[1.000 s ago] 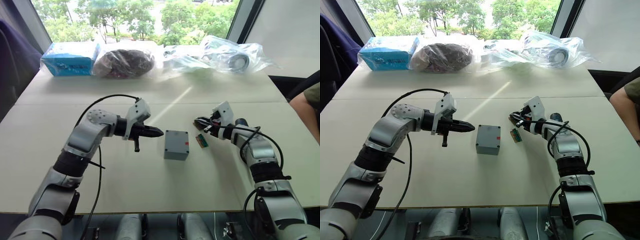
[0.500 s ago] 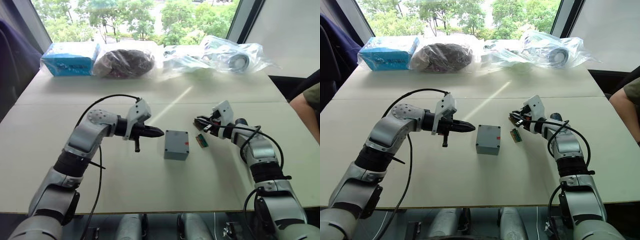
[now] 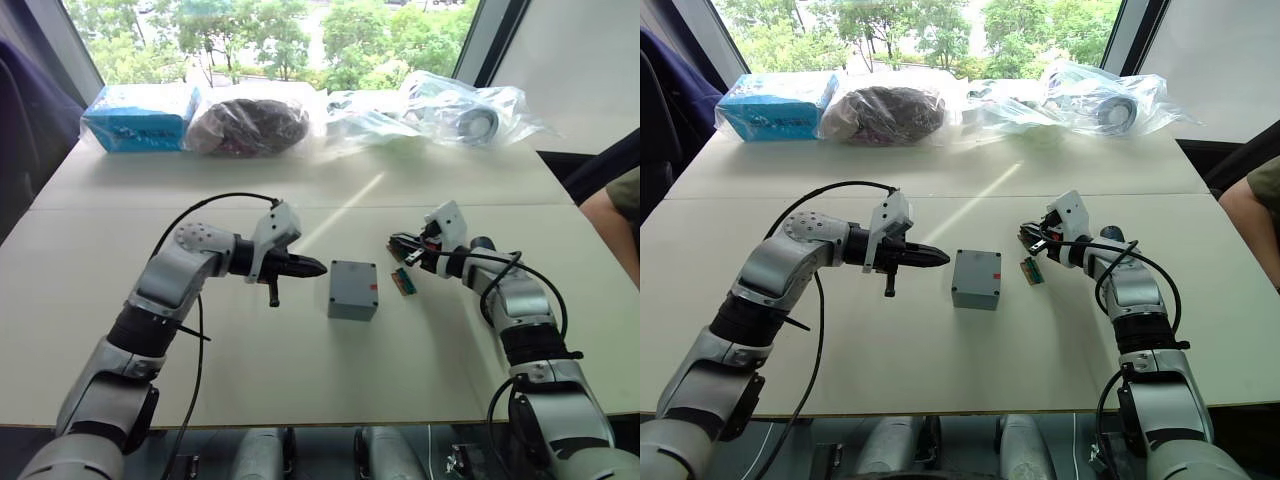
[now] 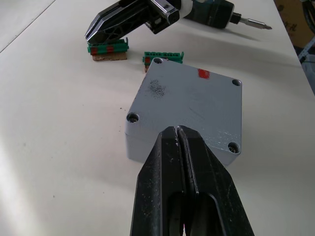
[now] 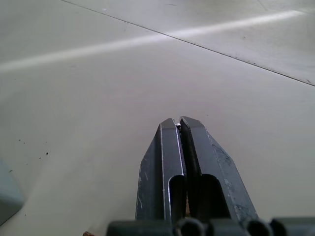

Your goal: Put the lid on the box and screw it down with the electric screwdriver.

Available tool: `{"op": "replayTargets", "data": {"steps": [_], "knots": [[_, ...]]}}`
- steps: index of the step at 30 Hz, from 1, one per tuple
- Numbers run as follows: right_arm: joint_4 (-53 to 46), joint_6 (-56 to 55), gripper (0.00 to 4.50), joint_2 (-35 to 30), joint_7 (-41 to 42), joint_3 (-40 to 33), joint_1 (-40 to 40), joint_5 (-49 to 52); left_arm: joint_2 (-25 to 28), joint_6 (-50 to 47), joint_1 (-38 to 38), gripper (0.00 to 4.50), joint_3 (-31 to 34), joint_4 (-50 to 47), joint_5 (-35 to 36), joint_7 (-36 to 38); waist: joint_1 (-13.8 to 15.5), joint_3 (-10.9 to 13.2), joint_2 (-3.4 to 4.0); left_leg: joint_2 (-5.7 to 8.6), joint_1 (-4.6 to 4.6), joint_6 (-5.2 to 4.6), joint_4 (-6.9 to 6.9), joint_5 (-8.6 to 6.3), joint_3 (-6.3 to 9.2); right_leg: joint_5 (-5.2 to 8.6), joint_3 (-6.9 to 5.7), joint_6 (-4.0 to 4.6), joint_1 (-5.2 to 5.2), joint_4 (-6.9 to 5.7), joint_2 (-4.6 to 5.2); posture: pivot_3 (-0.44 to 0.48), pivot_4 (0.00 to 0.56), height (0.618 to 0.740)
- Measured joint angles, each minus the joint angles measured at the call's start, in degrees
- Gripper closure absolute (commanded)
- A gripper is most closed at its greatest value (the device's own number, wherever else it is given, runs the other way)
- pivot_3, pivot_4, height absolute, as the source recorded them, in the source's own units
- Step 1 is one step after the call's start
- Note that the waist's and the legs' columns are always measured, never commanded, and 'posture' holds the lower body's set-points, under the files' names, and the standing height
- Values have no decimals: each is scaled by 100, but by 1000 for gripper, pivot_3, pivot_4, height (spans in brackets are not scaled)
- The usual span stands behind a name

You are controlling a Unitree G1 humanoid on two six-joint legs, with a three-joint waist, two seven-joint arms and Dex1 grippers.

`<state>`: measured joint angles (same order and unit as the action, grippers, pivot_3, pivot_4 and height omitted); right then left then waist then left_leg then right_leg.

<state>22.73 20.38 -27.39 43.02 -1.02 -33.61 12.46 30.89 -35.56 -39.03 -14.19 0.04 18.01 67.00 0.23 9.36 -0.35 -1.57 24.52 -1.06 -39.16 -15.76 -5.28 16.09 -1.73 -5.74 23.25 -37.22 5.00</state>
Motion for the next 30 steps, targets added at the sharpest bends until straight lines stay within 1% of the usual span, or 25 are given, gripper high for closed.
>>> {"op": "replayTargets", "data": {"steps": [5,12,15,19,21,22,24,25,27,30], "knots": [[-1,0,4469,-36,-15,-10,0,8,-1,-1,-1,4500,0,0,4,3,1,0,0,0,0,0,0,0,0,0,0,0,0,0,0,0,150,740],[-63,13,4469,-81,-53,-277,-131,126,-23,-11,-9,4500,7,38,28,9,-6,0,0,0,0,0,0,0,0,0,0,0,1,0,0,0,150,740],[-216,63,4469,-83,-67,-387,-252,210,-53,-39,-21,4500,17,38,104,8,-3,0,0,0,0,0,0,0,0,0,0,0,1,0,0,0,150,740],[-690,302,4469,-107,-44,-401,-255,348,-27,-162,-62,4500,116,33,259,33,-1,0,0,-1,0,0,0,0,0,0,0,0,1,0,0,0,150,740],[-1194,582,4469,-160,1,-406,-159,500,67,-256,-83,4500,172,-27,367,68,1,0,1,-2,1,0,1,0,1,0,0,0,1,1,0,0,150,740],[-1684,872,4469,-248,58,-418,-36,702,177,-315,-102,4500,186,-98,405,135,6,0,1,-2,2,0,2,0,2,0,0,0,2,1,0,0,150,740],[-2356,1231,4469,-350,135,-439,225,951,380,-392,-83,4500,194,-240,469,259,10,0,1,-3,2,-1,4,-1,3,0,0,0,1,3,0,0,150,740],[-2946,1546,4469,-424,155,-444,515,1181,582,-433,-43,4500,201,-384,531,389,9,0,1,-3,1,-1,4,-1,3,0,0,0,1,3,0,0,150,740],[-3565,1888,4469,-456,157,-439,878,1453,771,-507,27,4500,204,-540,605,525,13,0,1,-2,1,-2,3,-2,3,0,0,1,-1,1,1,0,150,740],[-4125,2220,4469,-497,122,-377,1223,1675,806,-537,54,4500,199,-607,648,602,44,0,1,0,0,-29,-1,-17,4,0,-1,1,-2,-2,2,0,150,740]]}}
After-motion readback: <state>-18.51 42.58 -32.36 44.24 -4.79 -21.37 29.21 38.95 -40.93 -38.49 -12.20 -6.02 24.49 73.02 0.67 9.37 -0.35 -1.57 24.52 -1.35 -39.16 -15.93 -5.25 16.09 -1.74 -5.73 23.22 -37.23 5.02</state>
